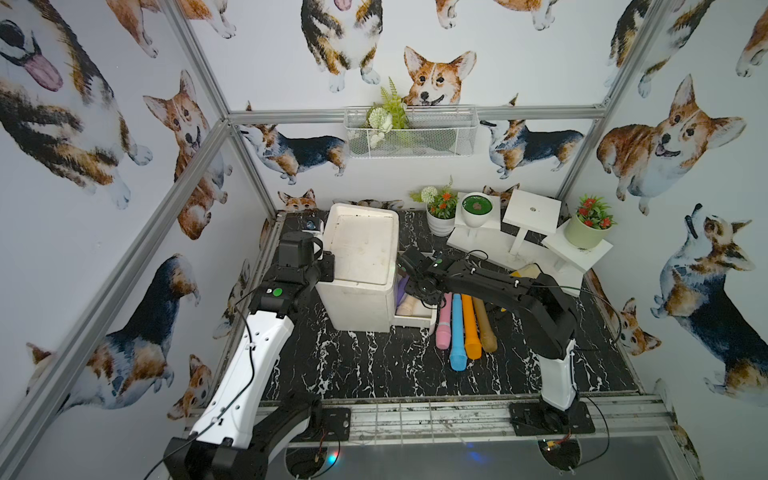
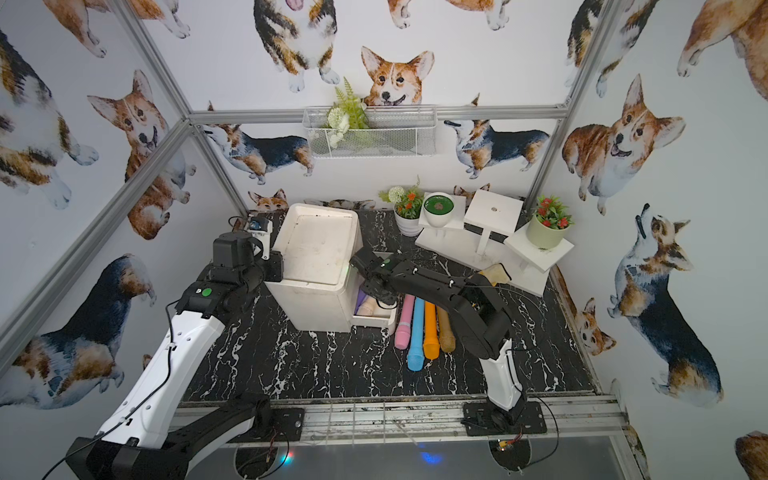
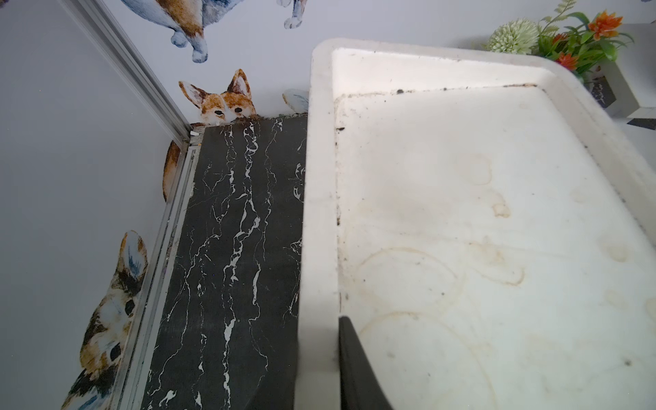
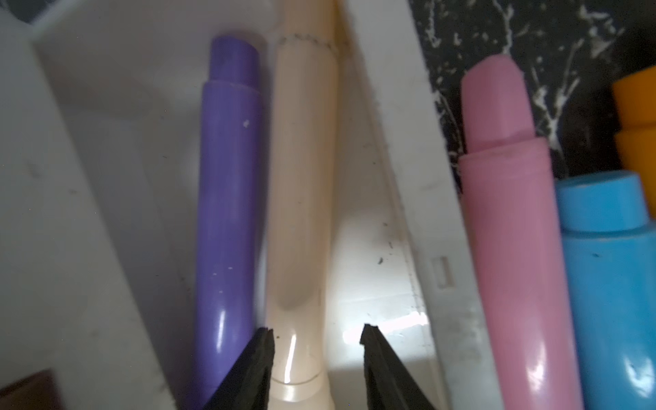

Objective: Take the microphone out of the drawer
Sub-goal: Pick up the microphone from the drawer.

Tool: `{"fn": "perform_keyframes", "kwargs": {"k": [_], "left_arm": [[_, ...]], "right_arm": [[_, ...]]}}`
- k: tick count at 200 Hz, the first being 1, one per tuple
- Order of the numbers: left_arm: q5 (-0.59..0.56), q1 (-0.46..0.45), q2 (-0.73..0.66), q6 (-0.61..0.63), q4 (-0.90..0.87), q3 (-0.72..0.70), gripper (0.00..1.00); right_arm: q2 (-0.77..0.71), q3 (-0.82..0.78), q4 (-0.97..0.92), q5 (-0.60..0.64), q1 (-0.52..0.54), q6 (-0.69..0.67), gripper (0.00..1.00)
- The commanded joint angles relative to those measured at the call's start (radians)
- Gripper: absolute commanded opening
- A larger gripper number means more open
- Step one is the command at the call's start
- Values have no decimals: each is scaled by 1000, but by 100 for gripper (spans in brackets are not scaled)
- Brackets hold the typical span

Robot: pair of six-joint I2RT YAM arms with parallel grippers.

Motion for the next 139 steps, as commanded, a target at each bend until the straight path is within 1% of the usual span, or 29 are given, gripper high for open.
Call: {"fn": "perform_keyframes", "kwargs": {"k": [1, 50, 112, 139], "left_arm": [[36, -2, -1, 44, -5, -2, 5], [30, -3, -13, 46, -8, -8, 5], [25, -3, -18, 50, -6, -14, 5], [31, -3, -12, 49, -11, -8, 5]], "right_arm": [[11, -6, -32, 26, 7, 4, 47], [68, 52, -6, 17, 7, -10, 47], [-10, -50, 122, 51, 12, 18, 47], [28, -13, 98, 31, 12, 11, 48]]}}
